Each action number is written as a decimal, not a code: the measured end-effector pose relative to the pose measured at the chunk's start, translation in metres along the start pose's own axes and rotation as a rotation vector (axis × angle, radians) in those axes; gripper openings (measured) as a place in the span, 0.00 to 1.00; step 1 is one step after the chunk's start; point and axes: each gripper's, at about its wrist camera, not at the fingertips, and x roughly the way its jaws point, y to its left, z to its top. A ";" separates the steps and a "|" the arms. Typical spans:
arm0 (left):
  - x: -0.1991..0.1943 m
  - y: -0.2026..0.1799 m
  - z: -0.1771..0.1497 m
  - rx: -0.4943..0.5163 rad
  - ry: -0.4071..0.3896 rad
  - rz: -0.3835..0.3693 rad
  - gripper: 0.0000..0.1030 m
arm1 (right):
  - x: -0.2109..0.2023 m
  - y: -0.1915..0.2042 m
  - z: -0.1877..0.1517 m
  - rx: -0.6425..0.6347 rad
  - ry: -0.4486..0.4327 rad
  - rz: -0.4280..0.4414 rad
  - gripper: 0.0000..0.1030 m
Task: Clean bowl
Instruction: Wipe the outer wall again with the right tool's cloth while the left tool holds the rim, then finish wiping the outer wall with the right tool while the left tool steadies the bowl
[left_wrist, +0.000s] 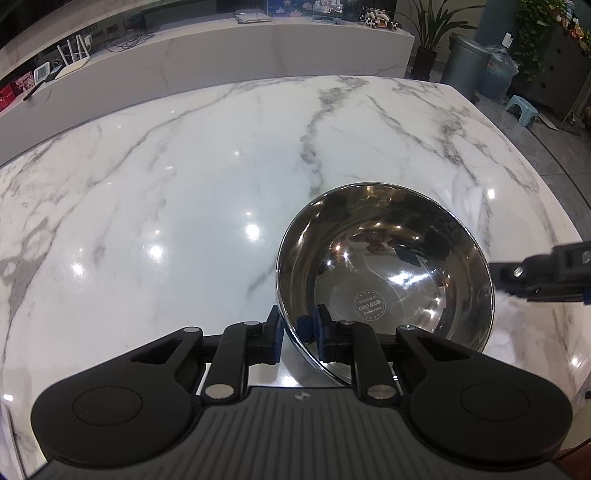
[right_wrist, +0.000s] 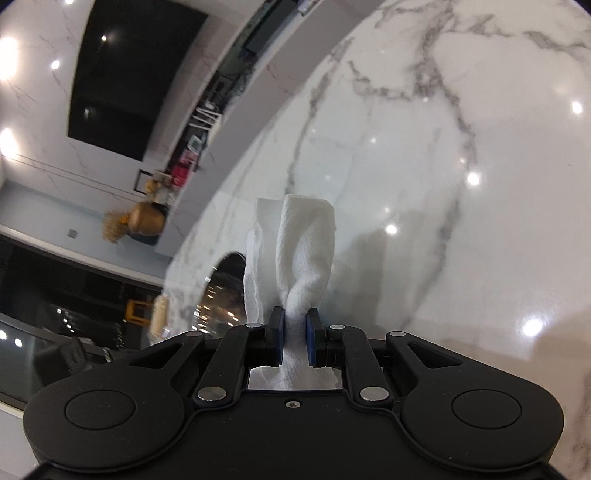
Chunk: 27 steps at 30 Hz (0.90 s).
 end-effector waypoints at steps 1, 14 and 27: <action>0.000 0.001 0.000 -0.001 0.001 -0.001 0.15 | 0.002 -0.001 -0.001 0.002 0.003 -0.005 0.12; -0.001 -0.001 -0.005 -0.002 0.045 -0.025 0.28 | 0.021 0.008 -0.010 -0.066 0.042 -0.116 0.12; -0.001 0.004 -0.001 -0.003 0.004 -0.010 0.15 | 0.020 0.012 -0.005 -0.068 0.036 -0.098 0.12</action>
